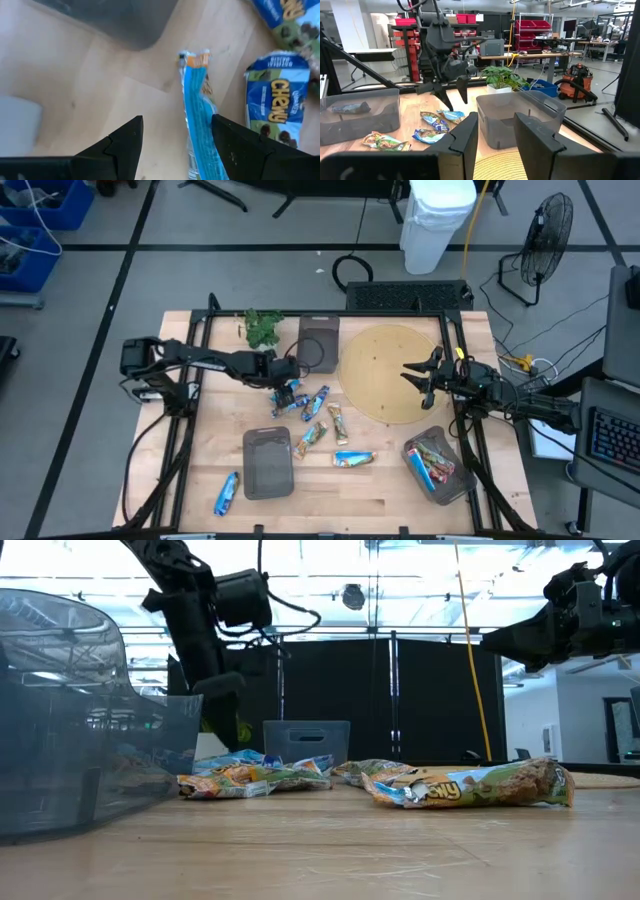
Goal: Pick and place Granola Bars by type
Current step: Put the yellow granola bar into the top black bin
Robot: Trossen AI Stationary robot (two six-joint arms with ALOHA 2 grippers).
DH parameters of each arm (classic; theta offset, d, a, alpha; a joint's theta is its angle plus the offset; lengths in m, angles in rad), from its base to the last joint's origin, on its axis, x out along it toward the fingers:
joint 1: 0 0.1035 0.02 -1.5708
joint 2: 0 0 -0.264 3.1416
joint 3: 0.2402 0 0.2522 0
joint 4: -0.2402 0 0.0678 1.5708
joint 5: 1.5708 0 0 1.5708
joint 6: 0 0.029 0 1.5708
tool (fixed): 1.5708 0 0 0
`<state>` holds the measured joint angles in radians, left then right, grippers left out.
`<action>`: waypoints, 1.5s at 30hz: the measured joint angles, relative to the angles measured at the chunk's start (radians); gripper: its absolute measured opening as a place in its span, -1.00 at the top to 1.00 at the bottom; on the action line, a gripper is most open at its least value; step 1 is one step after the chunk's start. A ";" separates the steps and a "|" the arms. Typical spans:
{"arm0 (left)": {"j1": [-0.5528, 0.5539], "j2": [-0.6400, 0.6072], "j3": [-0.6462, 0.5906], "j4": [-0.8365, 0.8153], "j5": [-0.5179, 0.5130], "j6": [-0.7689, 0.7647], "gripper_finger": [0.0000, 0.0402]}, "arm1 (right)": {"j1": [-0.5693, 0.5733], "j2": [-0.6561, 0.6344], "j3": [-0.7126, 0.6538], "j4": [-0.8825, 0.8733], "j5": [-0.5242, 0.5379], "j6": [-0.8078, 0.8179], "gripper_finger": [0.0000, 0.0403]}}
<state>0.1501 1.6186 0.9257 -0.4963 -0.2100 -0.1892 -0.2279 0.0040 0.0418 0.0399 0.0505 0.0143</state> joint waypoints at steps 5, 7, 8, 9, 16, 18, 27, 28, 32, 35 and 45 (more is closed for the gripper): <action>0.000 0.033 0.000 0.009 0.050 -0.027 -0.18 | 0.000 0.000 0.000 0.000 0.000 0.000 0.42; -0.001 0.048 0.000 0.012 0.061 -0.031 -0.18 | 0.000 0.000 0.000 0.000 0.000 0.000 0.42; 0.000 0.054 0.000 0.013 0.061 -0.031 -0.18 | 0.000 0.000 0.000 0.000 0.000 0.000 0.42; 0.000 0.060 0.000 0.012 0.061 -0.031 -0.18 | 0.000 0.000 0.000 0.000 0.000 0.000 0.42; 0.000 0.073 0.000 0.033 0.061 -0.085 -0.13 | 0.000 0.000 0.000 0.001 0.000 0.000 0.42; 0.000 0.073 0.000 0.031 0.061 -0.094 -0.06 | 0.000 0.000 0.000 0.001 0.000 0.000 0.42; 0.000 0.073 0.000 0.025 0.061 -0.079 0.73 | 0.000 0.000 0.000 0.001 0.000 0.000 0.42; 0.000 0.072 0.000 0.025 0.061 -0.079 0.84 | 0.000 0.000 0.000 0.001 0.000 0.000 0.42; -0.001 0.071 0.000 0.025 0.053 -0.083 0.94 | 0.000 0.000 0.000 0.001 0.000 0.000 0.42; -0.007 0.067 0.000 0.022 0.044 -0.085 0.98 | 0.000 0.000 0.000 0.001 0.000 0.000 0.42; -0.033 -0.063 -0.001 0.012 -0.008 -0.069 0.99 | 0.000 0.000 0.000 0.001 0.000 0.000 0.42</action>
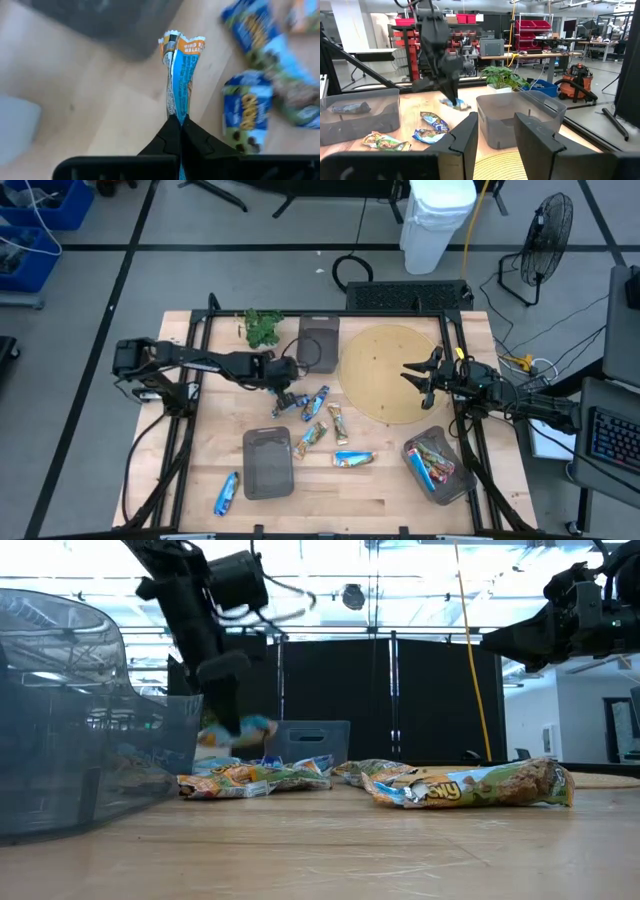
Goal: Pick and place Granola Bars by type
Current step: Put the yellow granola bar into the top black bin
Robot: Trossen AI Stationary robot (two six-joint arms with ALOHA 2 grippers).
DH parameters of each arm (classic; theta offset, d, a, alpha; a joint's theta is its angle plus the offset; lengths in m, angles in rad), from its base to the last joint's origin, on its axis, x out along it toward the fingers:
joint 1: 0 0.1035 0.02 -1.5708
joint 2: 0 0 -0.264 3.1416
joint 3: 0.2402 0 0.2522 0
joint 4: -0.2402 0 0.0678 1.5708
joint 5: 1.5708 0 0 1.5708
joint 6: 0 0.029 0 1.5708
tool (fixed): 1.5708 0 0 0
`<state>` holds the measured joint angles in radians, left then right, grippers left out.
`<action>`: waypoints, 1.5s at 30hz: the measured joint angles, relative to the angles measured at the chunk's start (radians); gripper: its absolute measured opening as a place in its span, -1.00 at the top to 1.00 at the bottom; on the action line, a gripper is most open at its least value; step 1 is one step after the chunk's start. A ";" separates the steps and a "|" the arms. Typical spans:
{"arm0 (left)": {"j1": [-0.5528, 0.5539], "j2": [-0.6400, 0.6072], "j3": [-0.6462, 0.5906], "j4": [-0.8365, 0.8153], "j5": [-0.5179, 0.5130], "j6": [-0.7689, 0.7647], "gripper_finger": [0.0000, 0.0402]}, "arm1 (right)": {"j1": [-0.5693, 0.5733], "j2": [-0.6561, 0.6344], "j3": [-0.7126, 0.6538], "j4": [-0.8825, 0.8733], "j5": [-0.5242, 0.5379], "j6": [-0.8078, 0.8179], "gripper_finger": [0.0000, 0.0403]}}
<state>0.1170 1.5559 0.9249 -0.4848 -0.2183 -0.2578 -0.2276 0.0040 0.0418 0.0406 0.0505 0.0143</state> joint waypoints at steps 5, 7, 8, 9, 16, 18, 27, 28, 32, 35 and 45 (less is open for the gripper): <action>-0.001 -0.084 0.000 0.031 -0.021 0.046 0.99 | 0.000 0.000 0.000 0.000 0.000 0.000 0.42; -0.001 -0.116 0.000 0.048 -0.044 0.076 0.99 | 0.000 0.000 0.000 0.000 0.000 0.000 0.42; -0.001 -0.130 0.000 0.062 -0.070 0.089 0.99 | 0.000 0.000 0.000 0.000 0.000 0.000 0.42; -0.001 -0.140 0.000 0.092 -0.091 0.106 0.99 | 0.000 0.000 0.000 0.000 0.000 0.000 0.42; 0.022 -0.185 0.000 0.312 -0.166 0.270 1.00 | 0.000 0.000 0.000 0.000 0.000 0.000 0.42; 0.035 -0.185 0.000 0.403 -0.177 0.322 1.00 | 0.000 0.000 0.000 0.000 0.000 0.000 0.42; 0.189 -0.180 0.000 0.700 0.035 0.425 1.00 | 0.000 0.000 0.000 0.000 0.000 0.000 0.42; 0.211 -0.180 0.000 0.711 0.062 0.420 1.00 | 0.000 0.000 0.000 0.000 0.000 0.000 0.42; 0.289 -0.180 0.000 0.734 0.102 0.378 1.00 | 0.000 0.000 0.000 0.000 0.000 0.000 0.42; 0.340 -0.163 0.000 0.773 0.127 0.334 1.00 | 0.000 0.000 0.000 0.000 0.000 0.000 0.42; 0.412 -0.076 0.095 0.651 0.249 0.333 1.00 | 0.000 0.000 0.000 0.000 0.000 0.000 0.42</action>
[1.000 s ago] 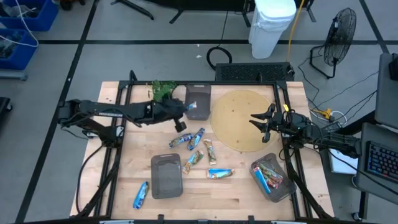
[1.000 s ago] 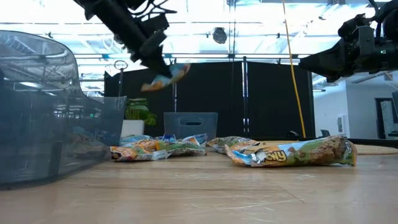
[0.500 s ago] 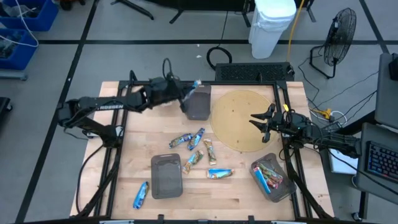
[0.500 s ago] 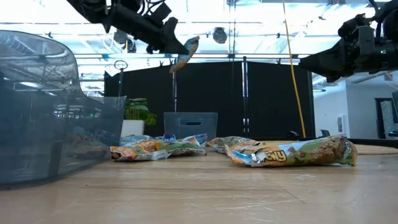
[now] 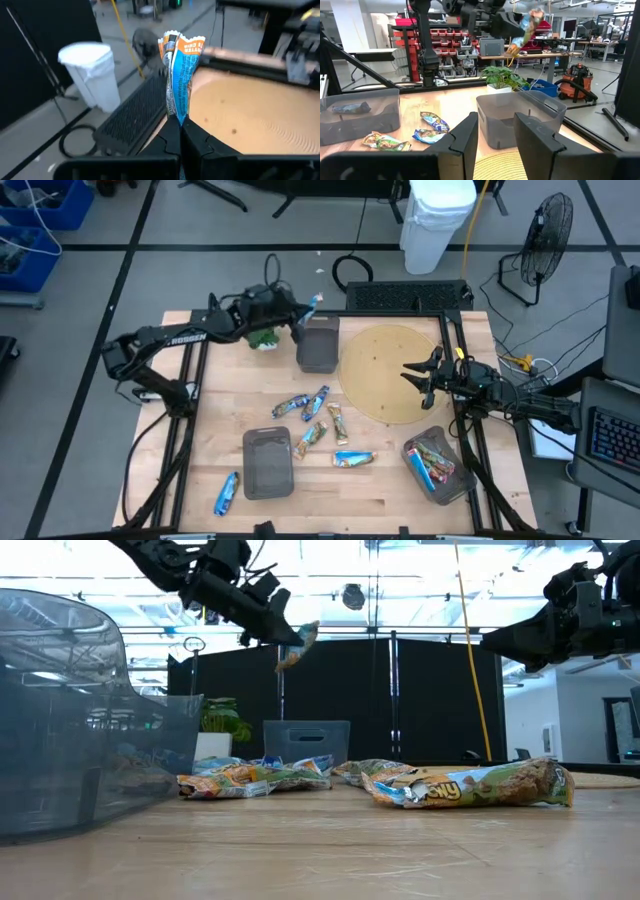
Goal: Pick and place Granola Bars by type
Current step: Put the yellow granola bar into the top black bin
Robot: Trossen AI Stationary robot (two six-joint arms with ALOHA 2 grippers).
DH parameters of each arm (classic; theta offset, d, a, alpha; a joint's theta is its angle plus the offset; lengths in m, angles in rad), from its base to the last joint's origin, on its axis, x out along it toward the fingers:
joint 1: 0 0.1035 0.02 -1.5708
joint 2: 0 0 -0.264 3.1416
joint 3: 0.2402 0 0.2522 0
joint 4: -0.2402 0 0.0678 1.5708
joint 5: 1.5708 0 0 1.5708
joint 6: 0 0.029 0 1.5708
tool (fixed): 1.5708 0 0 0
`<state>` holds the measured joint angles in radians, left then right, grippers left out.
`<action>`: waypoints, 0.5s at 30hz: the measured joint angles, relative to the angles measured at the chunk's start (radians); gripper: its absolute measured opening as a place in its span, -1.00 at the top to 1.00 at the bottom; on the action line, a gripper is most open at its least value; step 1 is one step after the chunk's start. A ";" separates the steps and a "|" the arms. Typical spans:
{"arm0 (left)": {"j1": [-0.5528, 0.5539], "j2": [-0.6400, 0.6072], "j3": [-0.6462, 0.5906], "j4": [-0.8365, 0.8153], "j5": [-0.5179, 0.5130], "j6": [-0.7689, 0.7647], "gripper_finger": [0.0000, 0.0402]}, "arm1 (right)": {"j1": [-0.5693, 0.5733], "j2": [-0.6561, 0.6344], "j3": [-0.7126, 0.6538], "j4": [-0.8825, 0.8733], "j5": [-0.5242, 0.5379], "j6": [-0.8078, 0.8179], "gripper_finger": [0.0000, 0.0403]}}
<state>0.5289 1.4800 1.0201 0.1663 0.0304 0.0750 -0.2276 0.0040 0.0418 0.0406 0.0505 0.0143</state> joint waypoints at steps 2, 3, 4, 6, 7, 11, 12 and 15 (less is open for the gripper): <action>0.000 0.034 0.064 -0.092 -0.004 0.010 1.00 | 0.000 0.000 0.000 0.000 0.000 0.000 0.42; 0.000 0.052 0.094 -0.138 -0.004 0.011 1.00 | 0.000 0.000 0.000 0.000 0.000 0.000 0.42; 0.000 0.068 0.121 -0.185 -0.005 0.012 1.00 | 0.000 0.000 0.000 0.000 0.000 0.000 0.42; 0.000 0.108 0.173 -0.245 -0.005 0.023 1.00 | 0.000 0.000 0.000 0.000 0.000 0.000 0.42; 0.000 0.129 0.193 -0.270 -0.005 0.031 1.00 | 0.000 0.000 0.000 0.000 0.000 0.000 0.42; 0.004 0.218 0.232 -0.306 -0.013 0.028 1.00 | 0.000 0.000 0.000 0.000 0.000 0.000 0.42; 0.004 0.238 0.233 -0.309 -0.013 0.027 1.00 | 0.000 0.000 0.000 0.000 0.000 0.000 0.42; 0.004 0.286 0.237 -0.302 -0.014 0.020 1.00 | 0.000 0.000 0.000 0.000 0.000 0.000 0.42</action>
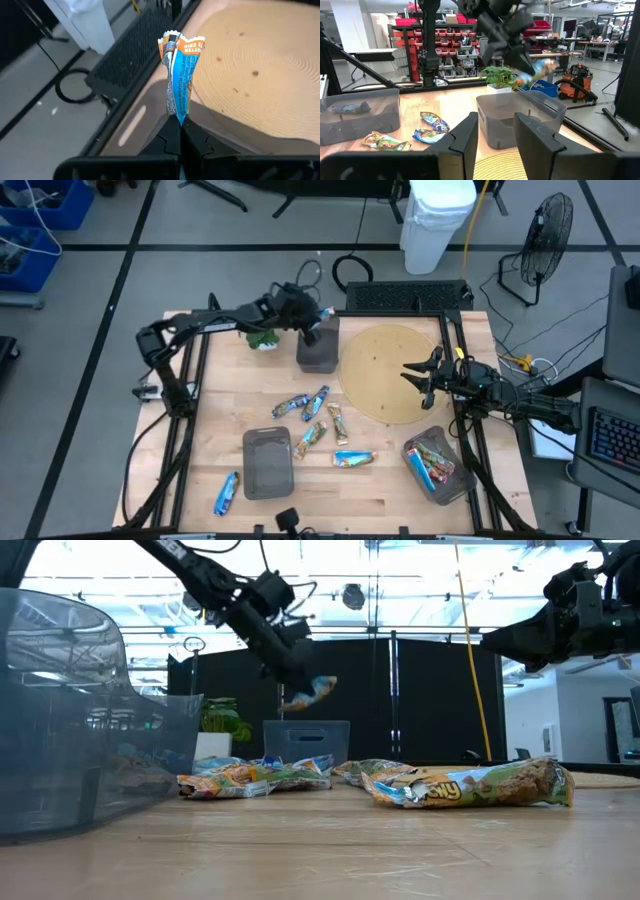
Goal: Pick and place Granola Bars by type
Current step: Put the yellow granola bar into the top black bin
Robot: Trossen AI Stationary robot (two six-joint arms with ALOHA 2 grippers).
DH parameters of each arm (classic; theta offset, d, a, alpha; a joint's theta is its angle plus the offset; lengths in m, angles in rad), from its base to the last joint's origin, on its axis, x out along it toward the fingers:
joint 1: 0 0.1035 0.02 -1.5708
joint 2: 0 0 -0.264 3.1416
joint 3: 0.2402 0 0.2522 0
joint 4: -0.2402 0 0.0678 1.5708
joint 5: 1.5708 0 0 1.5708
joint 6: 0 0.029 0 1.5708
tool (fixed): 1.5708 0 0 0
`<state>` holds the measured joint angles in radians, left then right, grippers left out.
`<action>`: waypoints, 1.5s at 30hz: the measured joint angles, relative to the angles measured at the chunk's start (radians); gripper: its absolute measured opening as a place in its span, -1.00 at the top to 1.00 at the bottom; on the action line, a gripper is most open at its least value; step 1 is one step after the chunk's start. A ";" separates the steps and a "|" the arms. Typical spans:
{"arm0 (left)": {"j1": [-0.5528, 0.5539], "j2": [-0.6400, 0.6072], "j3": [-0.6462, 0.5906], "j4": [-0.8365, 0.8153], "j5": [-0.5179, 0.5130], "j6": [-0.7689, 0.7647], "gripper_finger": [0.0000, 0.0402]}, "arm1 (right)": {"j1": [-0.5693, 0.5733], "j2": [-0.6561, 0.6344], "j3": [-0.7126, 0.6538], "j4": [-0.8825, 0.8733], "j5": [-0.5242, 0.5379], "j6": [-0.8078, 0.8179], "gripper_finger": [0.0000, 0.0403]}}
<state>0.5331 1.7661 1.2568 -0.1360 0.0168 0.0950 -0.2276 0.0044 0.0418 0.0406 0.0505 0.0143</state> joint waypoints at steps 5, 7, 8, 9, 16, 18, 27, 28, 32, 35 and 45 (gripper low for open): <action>-0.001 0.058 0.000 -0.007 0.014 -0.028 1.00 | 0.000 0.000 0.000 0.000 0.000 0.000 0.42; -0.005 0.074 0.000 0.000 0.032 -0.029 1.00 | 0.000 0.000 0.000 0.000 0.000 0.000 0.42; -0.006 0.079 0.000 -0.005 0.039 -0.030 1.00 | 0.000 0.000 0.000 0.000 0.000 0.000 0.42; -0.006 0.082 0.000 -0.011 0.044 -0.031 1.00 | 0.000 0.000 0.000 0.000 0.000 0.000 0.42; -0.018 0.091 0.001 -0.024 0.046 -0.054 1.00 | 0.000 0.000 0.000 0.000 0.000 0.000 0.42; -0.019 0.091 0.001 -0.042 0.046 -0.061 0.99 | 0.000 0.000 0.000 0.000 0.000 0.000 0.42; -0.023 0.091 0.001 -0.047 0.082 -0.131 0.87 | 0.000 0.000 0.000 0.000 0.000 0.000 0.42; -0.024 0.091 0.001 -0.047 0.083 -0.131 0.86 | 0.000 0.000 0.000 0.000 0.000 0.000 0.42; -0.023 0.091 0.001 -0.047 0.084 -0.144 0.81 | 0.000 0.000 0.000 0.000 0.000 0.000 0.42; -0.023 0.091 0.001 -0.047 0.081 -0.159 0.75 | 0.000 0.000 0.000 0.000 0.000 0.000 0.42; -0.027 0.074 0.000 -0.050 0.105 -0.119 0.57 | 0.000 0.000 0.000 0.000 0.000 0.000 0.42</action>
<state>0.5057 1.8399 1.2564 -0.1865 0.1214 -0.0237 -0.2276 0.0042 0.0418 0.0406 0.0505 0.0143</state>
